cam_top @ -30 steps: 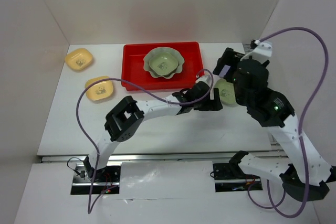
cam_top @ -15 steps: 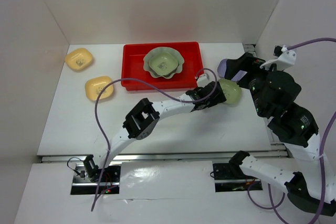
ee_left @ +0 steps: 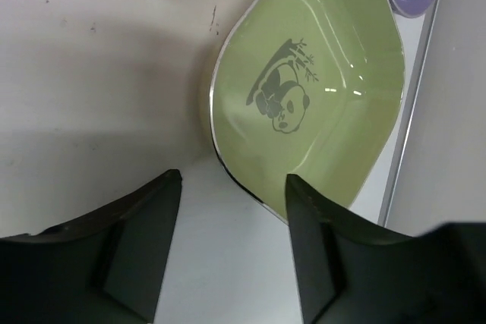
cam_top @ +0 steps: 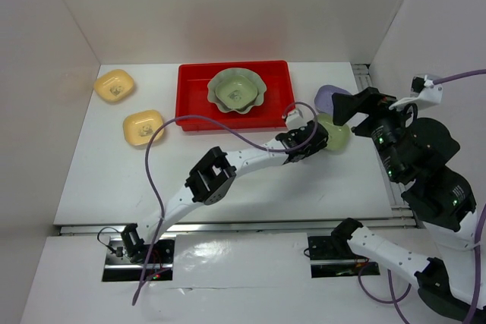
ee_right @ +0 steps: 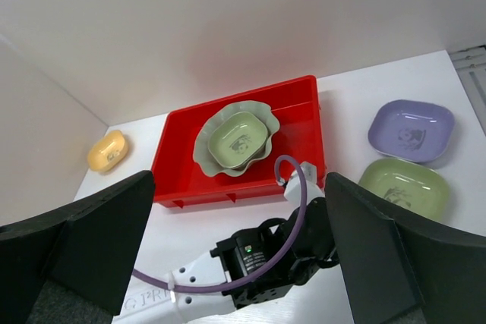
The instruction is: Place the plates into the plastic bin on the countertop
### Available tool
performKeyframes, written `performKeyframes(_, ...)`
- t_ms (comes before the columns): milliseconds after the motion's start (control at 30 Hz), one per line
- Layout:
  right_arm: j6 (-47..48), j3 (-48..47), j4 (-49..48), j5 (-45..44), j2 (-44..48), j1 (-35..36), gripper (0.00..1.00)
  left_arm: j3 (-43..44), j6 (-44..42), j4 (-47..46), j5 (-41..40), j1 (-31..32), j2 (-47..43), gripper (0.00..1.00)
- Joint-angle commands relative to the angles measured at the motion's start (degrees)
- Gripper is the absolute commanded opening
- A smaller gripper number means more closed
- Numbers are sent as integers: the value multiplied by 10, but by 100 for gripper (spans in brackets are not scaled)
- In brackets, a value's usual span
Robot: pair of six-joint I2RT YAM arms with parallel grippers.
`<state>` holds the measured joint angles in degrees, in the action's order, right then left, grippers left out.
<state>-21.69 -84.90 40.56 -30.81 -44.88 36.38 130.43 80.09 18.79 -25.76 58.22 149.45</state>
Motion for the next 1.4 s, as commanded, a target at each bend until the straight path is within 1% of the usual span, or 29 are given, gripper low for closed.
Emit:
performKeyframes(0, 11, 6, -21, 16, 13, -3, 100, 26, 12, 38, -18, 1, 37, 67)
performKeyframes(33, 11, 6, -27, 16, 20, -3, 100, 34, 12, 44, -18, 1, 43, 58)
performKeyframes(67, 11, 6, -27, 16, 20, -3, 100, 34, 12, 44, -18, 1, 43, 54)
performKeyframes(133, 11, 11, -27, 16, 25, -3, 100, 34, 17, 49, -18, 1, 43, 43)
performKeyframes(167, 16, 11, -27, 16, 30, -3, 100, 28, 17, 49, -18, 1, 43, 40)
performKeyframes(200, 17, 11, -27, 16, 30, -3, 100, 28, 17, 49, -18, 1, 43, 40)
performKeyframes(267, 17, 11, -27, 16, 30, -3, 100, 28, 17, 49, -18, 1, 43, 34)
performKeyframes(300, 17, 11, -27, 16, 37, -3, 100, 28, 17, 49, -18, 1, 43, 33)
performKeyframes(367, 17, 11, -32, 16, 38, -3, 100, 23, 17, 49, -18, 1, 43, 21)
performKeyframes(433, 17, 17, -32, 16, 38, -3, 100, 16, 12, 49, -6, 1, 37, 13)
performKeyframes(467, 17, 17, -32, 16, 38, -3, 100, 16, 4, 49, -6, 1, 31, 4)
performKeyframes(500, 17, 17, -32, 16, 38, -3, 100, 6, -1, 49, 4, 1, 25, 0)
performKeyframes(533, 17, 17, -32, 16, 38, -3, 100, -10, -21, 49, 19, 1, 8, 0)
performKeyframes(600, 17, 17, -32, 16, 38, -3, 100, -27, -42, 42, 19, 7, -16, 0)
performKeyframes(633, 17, 10, -32, 16, 38, -3, 100, -59, -71, 23, 25, 15, -50, 0)
performKeyframes(733, 17, 3, -32, 22, 32, -3, 100, -117, -122, -15, 38, 20, -105, 0)
performKeyframes(800, 17, 3, -42, 40, 37, -3, 100, -122, -148, -21, 49, 20, -145, 0)
performKeyframes(867, 17, 3, -53, 55, 38, -3, 100, -122, -166, -9, 64, 12, -167, 0)
performKeyframes(900, 23, 3, -62, 60, 44, -3, 100, -122, -166, 1, 64, -1, -190, 0)
performKeyframes(1000, 23, 3, -62, 65, 44, -3, 100, -122, -184, 32, 69, -29, -220, 0)
performKeyframes(1067, 23, 10, -67, 71, 38, -9, 100, -115, -196, 69, 69, -69, -245, 0)
performKeyframes(1100, 23, 16, -67, 71, 38, -9, 100, -115, -205, 69, 69, -84, -252, 0)
performKeyframes(1133, 17, 23, -75, 71, 38, -9, 100, -115, -215, 85, 62, -116, -260, 0)
performKeyframes(1233, 17, 47, -93, 77, 38, -9, 100, -115, -250, 105, 62, -169, -280, 0)
performKeyframes(1267, 17, 47, -100, 77, 38, -9, 100, -115, -259, 112, 62, -203, -287, 0)
performKeyframes(1333, 17, 64, -108, 77, 38, -9, 100, -92, -303, 120, 62, -236, -287, 0)
performKeyframes(1367, 12, 64, -115, 84, 38, -9, 100, -82, -319, 120, 62, -266, -278, 0)
